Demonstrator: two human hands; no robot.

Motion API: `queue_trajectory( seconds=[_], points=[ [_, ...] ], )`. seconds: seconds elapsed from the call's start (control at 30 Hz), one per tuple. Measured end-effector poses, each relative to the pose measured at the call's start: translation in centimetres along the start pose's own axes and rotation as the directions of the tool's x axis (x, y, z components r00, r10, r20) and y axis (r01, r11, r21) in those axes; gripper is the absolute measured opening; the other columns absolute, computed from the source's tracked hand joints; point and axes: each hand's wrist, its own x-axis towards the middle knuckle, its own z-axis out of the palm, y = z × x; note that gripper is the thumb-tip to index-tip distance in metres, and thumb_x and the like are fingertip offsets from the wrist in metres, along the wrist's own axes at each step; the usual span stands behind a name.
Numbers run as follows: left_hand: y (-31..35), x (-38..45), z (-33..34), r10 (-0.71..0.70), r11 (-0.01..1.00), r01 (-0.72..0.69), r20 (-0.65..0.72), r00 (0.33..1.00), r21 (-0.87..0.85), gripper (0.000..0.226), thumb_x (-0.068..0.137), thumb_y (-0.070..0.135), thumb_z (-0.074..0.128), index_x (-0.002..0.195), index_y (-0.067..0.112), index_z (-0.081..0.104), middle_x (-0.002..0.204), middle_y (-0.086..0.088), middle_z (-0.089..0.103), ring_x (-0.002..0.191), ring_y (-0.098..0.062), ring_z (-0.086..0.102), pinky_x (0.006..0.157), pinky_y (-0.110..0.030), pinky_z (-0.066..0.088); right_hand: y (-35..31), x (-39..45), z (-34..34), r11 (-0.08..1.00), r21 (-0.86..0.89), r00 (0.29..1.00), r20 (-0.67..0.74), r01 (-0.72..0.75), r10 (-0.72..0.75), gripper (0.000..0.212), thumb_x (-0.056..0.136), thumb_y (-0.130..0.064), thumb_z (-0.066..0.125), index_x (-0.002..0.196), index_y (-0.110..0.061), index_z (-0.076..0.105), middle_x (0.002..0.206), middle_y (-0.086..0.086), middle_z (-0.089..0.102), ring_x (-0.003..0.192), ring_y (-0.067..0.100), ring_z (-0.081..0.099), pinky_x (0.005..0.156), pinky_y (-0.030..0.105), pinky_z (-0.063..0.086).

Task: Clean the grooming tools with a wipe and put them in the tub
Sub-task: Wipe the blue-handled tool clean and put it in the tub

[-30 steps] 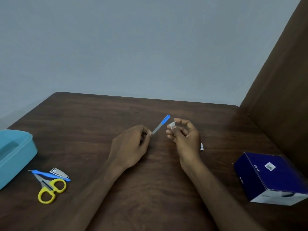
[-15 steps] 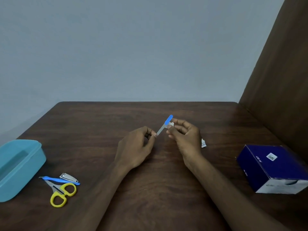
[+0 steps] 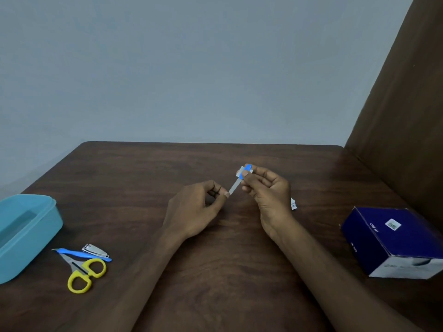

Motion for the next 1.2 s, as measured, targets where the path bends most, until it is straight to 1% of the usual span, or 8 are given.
queue_trajectory(
  seconds=[0.13, 0.23, 0.4, 0.57, 0.77, 0.9, 1.03, 1.2],
  points=[
    [0.3, -0.2, -0.1, 0.061, 0.991, -0.064, -0.028, 0.998, -0.118, 0.013, 0.098, 0.056, 0.07, 0.097, 0.045, 0.075, 0.075, 0.041, 0.066, 0.061, 0.001, 0.066, 0.059, -0.026, 0.046, 0.0, -0.2, 0.1, 1.0, 0.014, 0.998, 0.056, -0.01, 0.01, 0.024, 0.089, -0.003, 0.082, 0.112, -0.009, 0.078, 0.101, 0.009, 0.084, 0.086, 0.013, 0.074, 0.074, 0.024, 0.058],
    [-0.1, -0.1, 0.0, 0.095, 0.983, -0.1, -0.039, 0.995, -0.156, 0.013, 0.096, 0.054, 0.073, 0.102, 0.043, 0.075, 0.094, 0.036, 0.073, 0.059, 0.001, 0.068, 0.065, -0.034, 0.059, 0.1, -0.2, 0.3, 1.0, 0.007, 0.995, 0.091, -0.027, 0.026, 0.03, 0.088, 0.0, 0.082, 0.115, -0.013, 0.077, 0.103, 0.007, 0.084, 0.093, 0.011, 0.076, 0.075, 0.024, 0.057],
    [-0.5, 0.1, 0.2, 0.1, 0.981, -0.102, -0.02, 0.995, -0.163, 0.009, 0.097, 0.047, 0.075, 0.103, 0.041, 0.071, 0.099, 0.03, 0.074, 0.054, -0.001, 0.07, 0.062, -0.035, 0.059, -0.1, -0.3, 0.4, 0.996, 0.052, 0.989, 0.139, -0.067, 0.059, 0.03, 0.088, 0.003, 0.08, 0.112, -0.014, 0.078, 0.108, 0.007, 0.083, 0.098, 0.012, 0.076, 0.076, 0.024, 0.057],
    [-0.5, 0.2, 0.1, 0.092, 0.964, -0.108, -0.077, 0.993, -0.244, 0.008, 0.097, 0.036, 0.078, 0.098, 0.041, 0.071, 0.096, 0.023, 0.076, 0.05, -0.004, 0.07, 0.062, -0.035, 0.06, -0.3, -0.5, 0.4, 0.994, 0.026, 0.977, 0.188, -0.104, 0.097, 0.015, 0.091, -0.005, 0.08, 0.106, -0.006, 0.079, 0.107, 0.012, 0.083, 0.081, 0.009, 0.07, 0.078, 0.028, 0.056],
    [-0.7, 0.4, 0.1, 0.058, 0.954, -0.103, -0.163, 0.985, -0.282, 0.007, 0.099, 0.029, 0.076, 0.097, 0.035, 0.074, 0.088, 0.02, 0.075, 0.048, -0.009, 0.068, 0.058, -0.034, 0.058, -0.3, -0.4, 0.1, 0.995, -0.006, 0.977, 0.186, -0.104, 0.104, 0.011, 0.092, -0.004, 0.079, 0.097, -0.014, 0.081, 0.095, 0.002, 0.081, 0.078, 0.007, 0.066, 0.074, 0.03, 0.055],
    [-0.8, 0.4, 0.1, 0.076, 0.955, -0.125, -0.185, 0.98, -0.27, 0.007, 0.099, 0.029, 0.076, 0.098, 0.036, 0.076, 0.084, 0.021, 0.074, 0.051, -0.014, 0.067, 0.061, -0.039, 0.06, -0.9, -0.2, -0.8, 0.987, -0.158, 0.987, 0.158, 0.018, 0.007, 0.023, 0.09, 0.0, 0.081, 0.104, -0.018, 0.079, 0.097, -0.002, 0.083, 0.082, 0.008, 0.07, 0.073, 0.028, 0.055],
    [-1.1, 0.5, 0.2, 0.074, 0.959, -0.127, -0.207, 0.976, -0.253, 0.009, 0.099, 0.029, 0.076, 0.098, 0.037, 0.078, 0.081, 0.018, 0.075, 0.055, -0.006, 0.067, 0.062, -0.032, 0.056, -0.7, 0.2, -1.6, 0.835, -0.47, 0.952, 0.244, 0.285, -0.187, 0.029, 0.086, -0.007, 0.086, 0.106, -0.025, 0.078, 0.093, -0.01, 0.082, 0.08, 0.01, 0.074, 0.078, 0.027, 0.059],
    [-1.1, 0.6, 0.2, 0.074, 0.963, -0.127, -0.218, 0.973, -0.239, 0.01, 0.098, 0.025, 0.077, 0.099, 0.035, 0.079, 0.081, 0.011, 0.075, 0.056, -0.002, 0.068, 0.065, -0.027, 0.052, -0.5, -0.1, -1.3, 0.793, -0.512, 0.927, 0.333, 0.33, -0.171, 0.027, 0.088, -0.011, 0.084, 0.107, -0.028, 0.077, 0.089, -0.013, 0.082, 0.077, 0.014, 0.071, 0.079, 0.032, 0.058]
  ],
)
